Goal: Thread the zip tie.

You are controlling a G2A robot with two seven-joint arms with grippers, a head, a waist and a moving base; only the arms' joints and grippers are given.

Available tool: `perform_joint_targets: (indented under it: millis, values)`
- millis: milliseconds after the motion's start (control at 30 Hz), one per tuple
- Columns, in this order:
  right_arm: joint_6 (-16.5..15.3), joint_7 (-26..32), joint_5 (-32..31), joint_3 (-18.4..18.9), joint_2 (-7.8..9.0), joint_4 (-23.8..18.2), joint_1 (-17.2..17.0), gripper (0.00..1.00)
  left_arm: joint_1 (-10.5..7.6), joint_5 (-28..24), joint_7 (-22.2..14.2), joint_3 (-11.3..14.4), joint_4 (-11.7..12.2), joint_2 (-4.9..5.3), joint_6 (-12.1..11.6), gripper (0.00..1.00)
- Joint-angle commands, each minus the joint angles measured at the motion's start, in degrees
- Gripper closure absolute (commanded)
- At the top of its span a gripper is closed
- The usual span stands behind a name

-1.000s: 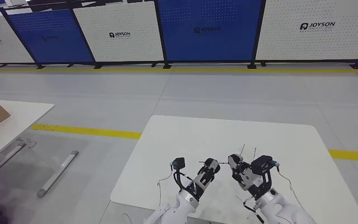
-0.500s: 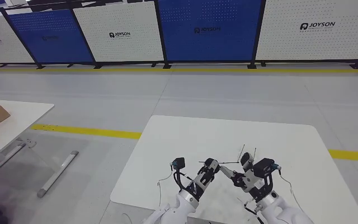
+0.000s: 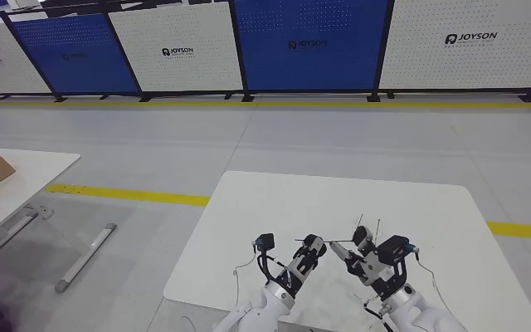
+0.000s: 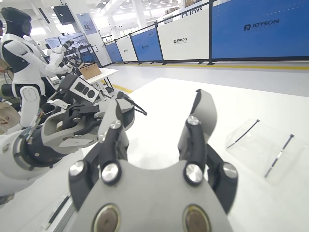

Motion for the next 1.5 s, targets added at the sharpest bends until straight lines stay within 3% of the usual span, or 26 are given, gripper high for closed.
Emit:
perform_joint_targets:
  millis: [0, 500, 967, 1000, 1100, 1133, 1200, 1267, 1367, 1400, 1467]
  values:
    - [0.0, -0.1, -0.1, -0.1, 0.15, -0.1, 0.1, 1.0, 0.0, 0.0, 0.0, 0.0, 0.0, 0.0, 0.0, 1.0]
    - [0.0, -0.8, -1.8, -0.9, 1.36, -1.8, -0.4, 1.0, -0.08, 0.0, -0.1, 0.0, 0.0, -0.01, 0.0, 1.0]
    - [0.0, 1.2, -0.6, -1.5, 2.44, -2.4, -0.1, 1.0, 0.47, 0.4, -2.2, 0.4, -1.1, 0.27, -1.8, 1.0]
    - [0.0, 1.2, -0.1, -1.5, 2.51, -2.4, 0.0, 0.92, 0.46, 0.6, -1.8, 0.4, -1.0, 0.25, -1.4, 1.0]
    - [0.0, 1.2, 0.6, -1.5, 2.74, -2.4, 0.0, 0.33, 0.45, 0.6, -1.7, 0.4, -1.0, 0.25, -1.4, 1.0]
    - [0.0, 1.2, 0.7, -1.5, 2.81, -2.4, 0.0, 0.35, 0.45, 0.6, -1.7, 0.4, -1.0, 0.25, -1.4, 1.0]
    - [0.0, 0.7, 0.8, -1.4, 2.97, -2.4, -0.1, 0.25, 0.45, 0.6, -1.7, 0.4, -1.0, 0.25, -1.4, 1.0]
    - [0.0, 0.4, 0.8, -1.4, 3.11, -2.4, -0.3, 0.28, 0.45, 0.6, -1.7, 0.4, -1.0, 0.25, -1.4, 1.0]
    - [0.0, -0.5, 0.7, -1.2, 3.33, -2.3, -0.6, 0.44, 0.45, 0.6, -1.7, 0.4, -1.0, 0.25, -1.4, 1.0]
    - [0.0, -0.8, 0.7, -1.1, 3.4, -2.3, -0.7, 0.56, 0.45, 0.6, -1.7, 0.4, -1.0, 0.25, -1.4, 1.0]
    - [0.0, -1.4, 0.7, -1.0, 3.54, -2.2, -1.0, 0.61, 0.45, 0.6, -1.7, 0.4, -1.0, 0.25, -1.4, 1.0]
